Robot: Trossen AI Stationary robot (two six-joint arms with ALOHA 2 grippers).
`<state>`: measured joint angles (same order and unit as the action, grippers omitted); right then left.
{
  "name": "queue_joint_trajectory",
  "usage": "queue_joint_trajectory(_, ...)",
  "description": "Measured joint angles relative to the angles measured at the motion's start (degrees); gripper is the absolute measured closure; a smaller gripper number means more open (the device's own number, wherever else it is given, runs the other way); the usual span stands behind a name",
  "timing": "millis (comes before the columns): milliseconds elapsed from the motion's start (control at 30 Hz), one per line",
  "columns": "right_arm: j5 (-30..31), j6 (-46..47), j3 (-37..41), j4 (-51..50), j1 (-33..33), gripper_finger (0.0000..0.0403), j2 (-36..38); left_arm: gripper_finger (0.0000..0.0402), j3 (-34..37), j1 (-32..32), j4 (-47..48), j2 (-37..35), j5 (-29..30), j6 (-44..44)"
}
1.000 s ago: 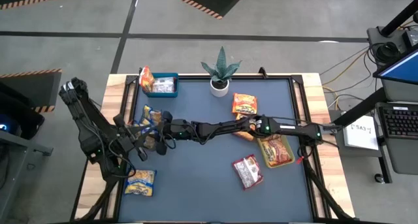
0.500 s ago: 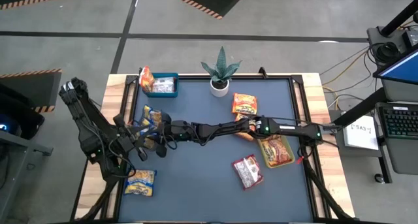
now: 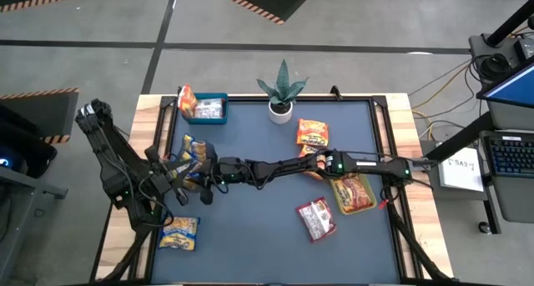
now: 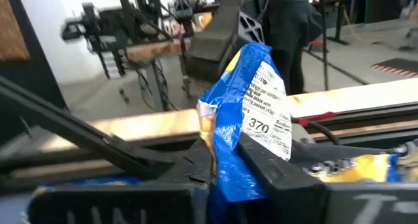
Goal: Sort Maruchan noodles
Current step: Put the blue noodle pack into the black bin
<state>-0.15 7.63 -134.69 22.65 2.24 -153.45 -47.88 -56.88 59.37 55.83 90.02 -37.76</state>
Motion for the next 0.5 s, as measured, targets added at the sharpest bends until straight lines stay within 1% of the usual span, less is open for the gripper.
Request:
queue_joint_trajectory(133,-0.1,5.5,0.0,2.6,0.0,0.0382,0.0,0.0366,0.0,0.0,0.1,0.0,0.0,0.0)
queue_joint_trajectory(267,0.1,8.3,0.0,2.7,0.0,0.0386,0.1,0.0366,0.0,0.0,0.0,0.0,0.0,0.0)
queue_joint_trajectory(367,0.2,8.3,-0.1,1.5,-0.1,0.0381,0.1,0.0366,0.0,0.0,0.1,0.0,0.0,0.0)
queue_joint_trajectory(500,0.2,8.3,-0.2,-0.6,0.0,0.0357,-0.2,0.0366,0.0,0.0,0.0,0.0,0.0,0.0)
